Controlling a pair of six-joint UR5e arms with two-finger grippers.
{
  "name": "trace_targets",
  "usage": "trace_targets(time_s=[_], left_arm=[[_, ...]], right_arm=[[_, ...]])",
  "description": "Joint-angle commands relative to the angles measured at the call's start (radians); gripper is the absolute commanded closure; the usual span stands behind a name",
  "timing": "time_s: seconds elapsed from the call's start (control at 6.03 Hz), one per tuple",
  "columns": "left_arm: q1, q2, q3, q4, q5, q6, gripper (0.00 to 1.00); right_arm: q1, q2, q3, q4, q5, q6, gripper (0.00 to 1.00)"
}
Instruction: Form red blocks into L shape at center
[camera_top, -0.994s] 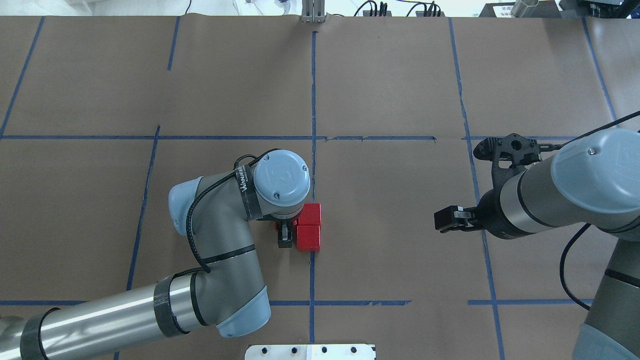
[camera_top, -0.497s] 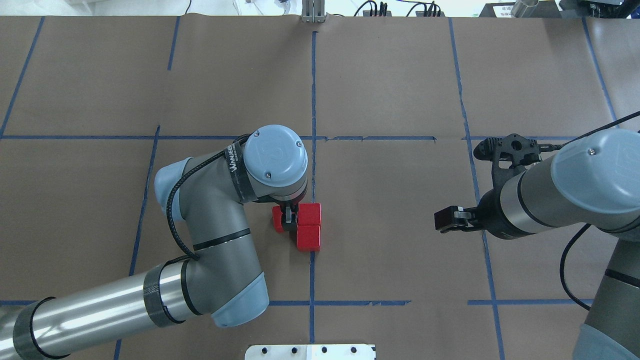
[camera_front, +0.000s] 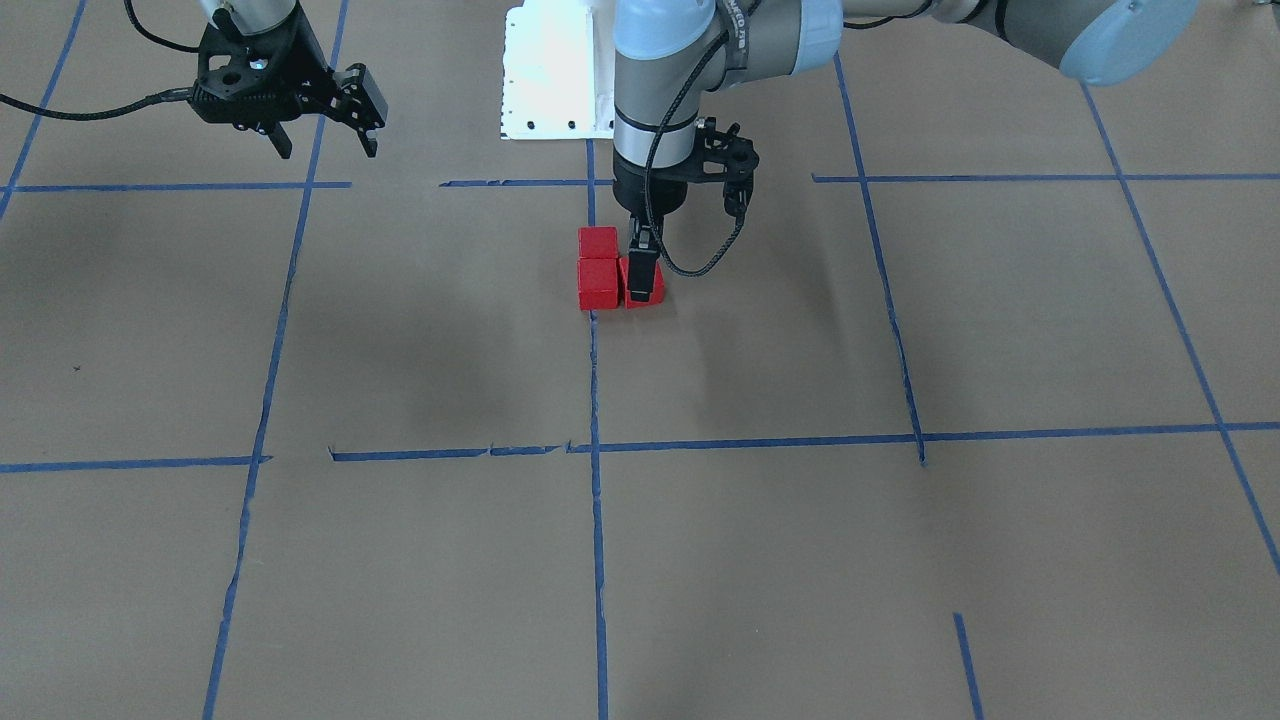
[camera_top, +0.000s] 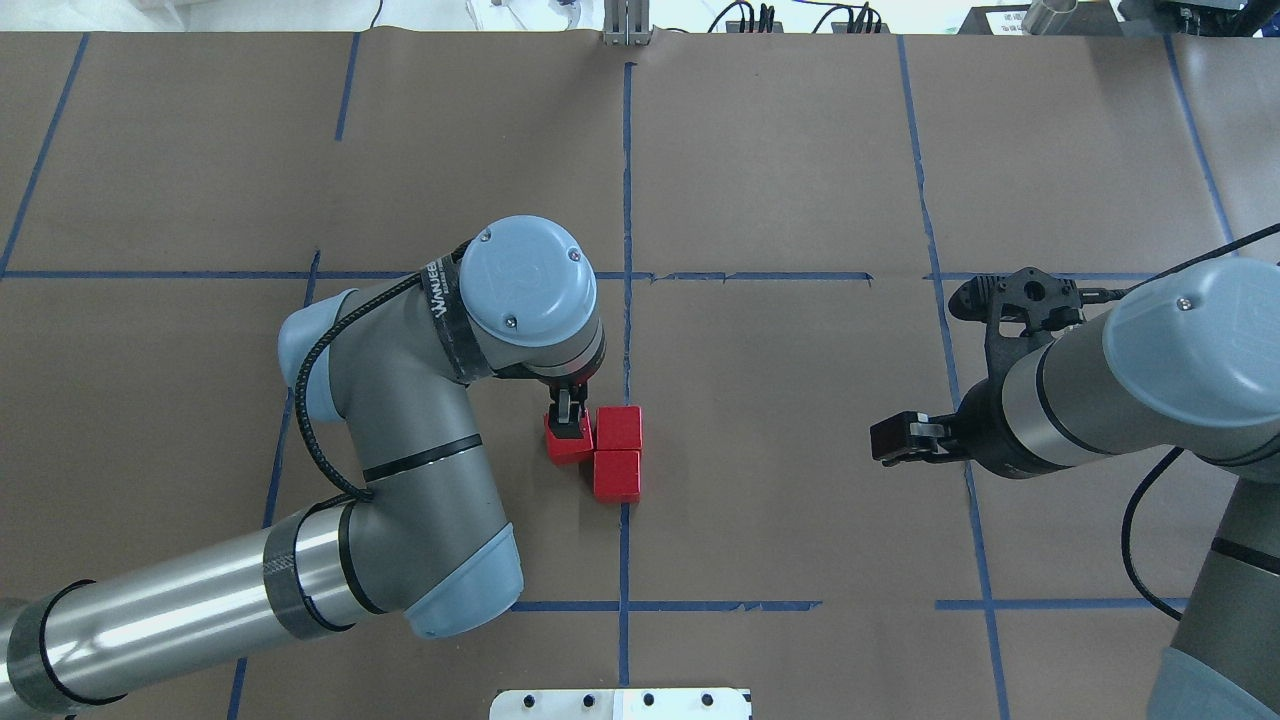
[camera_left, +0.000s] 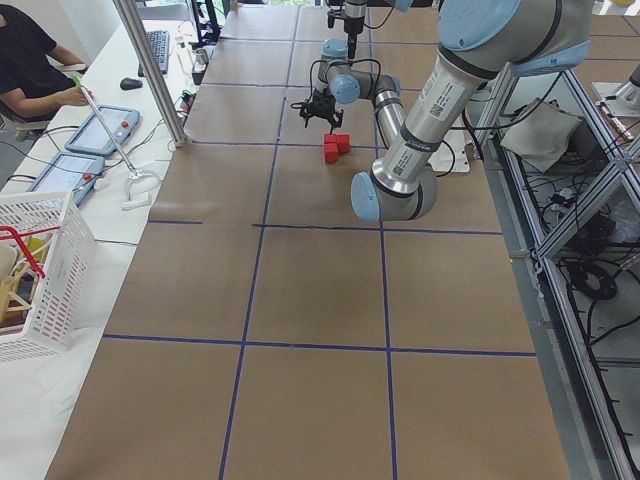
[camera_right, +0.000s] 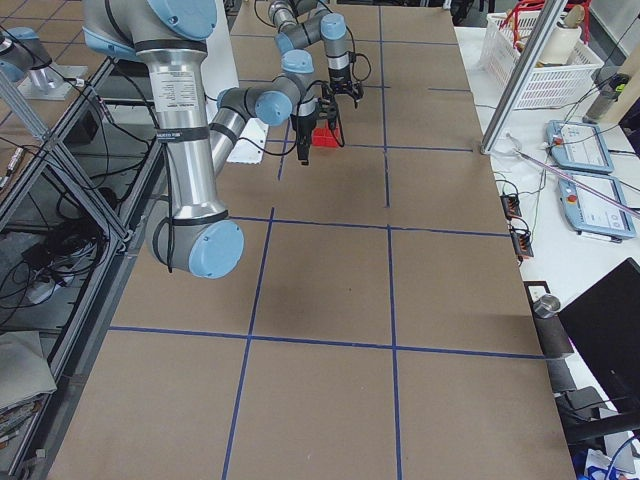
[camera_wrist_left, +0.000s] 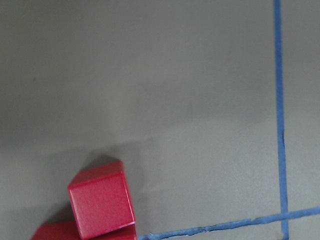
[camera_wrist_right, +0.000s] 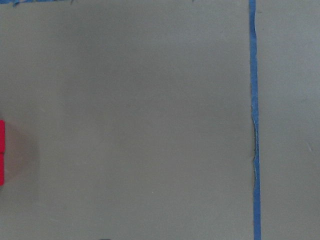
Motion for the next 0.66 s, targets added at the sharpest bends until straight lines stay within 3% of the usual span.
trace_targets(time_s=[0.0,0.17,0.5], left_arm=[[-0.031,0.115,-0.134,0.006,-0.004,0.318,0.0],[-0.077,0.134,-0.14,0.005,-0.012,0.494,0.0],[-0.269,0.332,-0.227,-0.007,-0.261,0.981,0.0]], right_arm=[[0.086,-0.04,0.011,-0.001,0.064,-0.008,0.0],[0.181,-0.085,0.009,0.0,0.14,-0.024,0.0],[0.314,-0.18,0.001,-0.001,0.182,-0.18,0.0]])
